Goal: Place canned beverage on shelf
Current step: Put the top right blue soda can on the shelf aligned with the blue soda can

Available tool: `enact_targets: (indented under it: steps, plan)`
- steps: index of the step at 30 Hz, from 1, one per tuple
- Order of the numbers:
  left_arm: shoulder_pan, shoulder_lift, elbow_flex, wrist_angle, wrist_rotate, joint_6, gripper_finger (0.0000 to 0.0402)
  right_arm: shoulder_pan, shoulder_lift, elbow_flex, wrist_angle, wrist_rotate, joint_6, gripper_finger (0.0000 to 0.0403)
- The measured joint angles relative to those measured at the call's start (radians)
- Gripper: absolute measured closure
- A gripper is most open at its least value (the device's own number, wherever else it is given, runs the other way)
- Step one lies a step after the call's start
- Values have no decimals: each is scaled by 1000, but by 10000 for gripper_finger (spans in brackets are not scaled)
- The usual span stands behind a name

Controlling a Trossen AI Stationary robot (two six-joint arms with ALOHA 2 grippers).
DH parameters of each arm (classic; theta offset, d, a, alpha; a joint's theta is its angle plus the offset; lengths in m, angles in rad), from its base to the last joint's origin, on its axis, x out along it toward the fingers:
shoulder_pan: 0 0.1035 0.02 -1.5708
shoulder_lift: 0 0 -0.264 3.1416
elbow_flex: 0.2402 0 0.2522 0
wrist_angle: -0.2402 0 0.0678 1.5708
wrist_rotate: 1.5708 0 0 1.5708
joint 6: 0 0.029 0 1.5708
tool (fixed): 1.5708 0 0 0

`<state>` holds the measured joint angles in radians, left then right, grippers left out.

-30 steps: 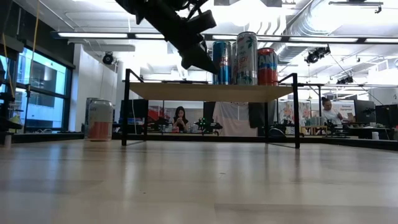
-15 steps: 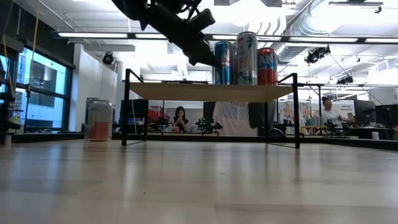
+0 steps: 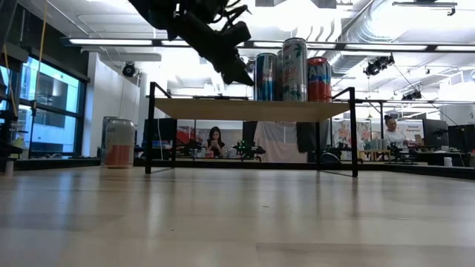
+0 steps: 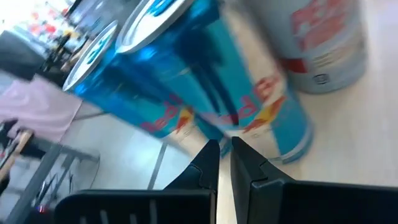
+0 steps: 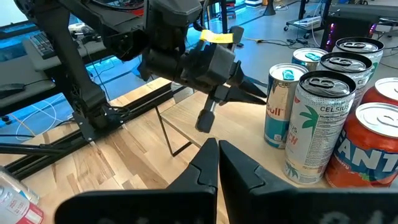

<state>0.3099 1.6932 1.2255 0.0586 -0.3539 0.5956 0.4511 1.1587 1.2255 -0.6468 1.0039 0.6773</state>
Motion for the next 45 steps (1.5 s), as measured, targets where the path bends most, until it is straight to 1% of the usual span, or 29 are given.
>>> enact_targets:
  steps: [2,7,11,13,18,22,24,35,43,45]
  plan:
    - [-4,-6,0,-10,-18,-34,401,0,0,0,0,0,0,403]
    - [-58,-21,0,-20,-12,-99,402,0,0,0,0,0,0,403]
    - [-92,-17,0,34,65,-105,402,0,0,0,0,0,-2,403]
    - [-97,4,2,83,74,-85,401,0,0,0,-1,10,-3,403]
    - [-81,54,1,121,75,-87,401,0,0,0,-2,17,-3,403]
    - [-71,83,0,130,109,-87,402,0,0,0,-4,13,-2,403]
    - [-67,94,0,132,109,-87,402,0,0,0,-4,13,-2,403]
    - [-29,97,0,230,110,-88,401,0,0,0,-4,11,-1,403]
    - [-21,92,0,233,106,-87,401,0,0,0,-4,9,22,403]
    - [-31,75,0,207,105,-98,401,0,0,0,-4,10,22,403]
